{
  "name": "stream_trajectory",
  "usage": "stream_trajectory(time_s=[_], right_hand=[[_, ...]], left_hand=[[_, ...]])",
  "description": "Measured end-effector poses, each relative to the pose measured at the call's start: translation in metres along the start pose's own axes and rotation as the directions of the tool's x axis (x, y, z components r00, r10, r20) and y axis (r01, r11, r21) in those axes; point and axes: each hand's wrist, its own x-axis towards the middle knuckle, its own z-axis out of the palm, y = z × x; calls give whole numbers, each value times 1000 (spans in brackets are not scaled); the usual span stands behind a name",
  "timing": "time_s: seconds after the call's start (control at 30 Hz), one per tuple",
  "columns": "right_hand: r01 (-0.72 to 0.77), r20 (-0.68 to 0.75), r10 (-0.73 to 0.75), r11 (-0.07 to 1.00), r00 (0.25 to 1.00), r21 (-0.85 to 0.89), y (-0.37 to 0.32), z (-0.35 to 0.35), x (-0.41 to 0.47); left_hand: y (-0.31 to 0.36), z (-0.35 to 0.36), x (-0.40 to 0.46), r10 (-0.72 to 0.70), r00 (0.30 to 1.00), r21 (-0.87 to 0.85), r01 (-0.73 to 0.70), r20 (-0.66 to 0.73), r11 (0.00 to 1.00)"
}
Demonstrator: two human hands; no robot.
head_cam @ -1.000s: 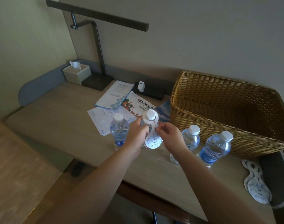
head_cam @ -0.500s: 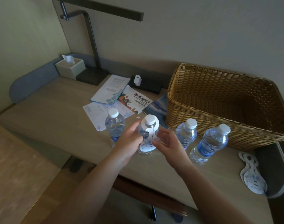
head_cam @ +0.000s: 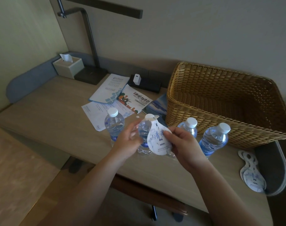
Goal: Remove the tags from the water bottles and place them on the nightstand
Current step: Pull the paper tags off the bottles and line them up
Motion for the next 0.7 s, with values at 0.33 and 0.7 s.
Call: stream_trajectory(time_s=[0.33, 0.7], right_hand=[[108, -129, -96, 990, 987, 90, -28, 18, 11], [235, -425, -200, 971, 883, 31, -39, -74, -69]], left_hand=[[-8, 20, 8, 200, 974, 5, -200, -103, 980], [-15, 40, 22, 260, 933, 206, -211, -249, 955]])
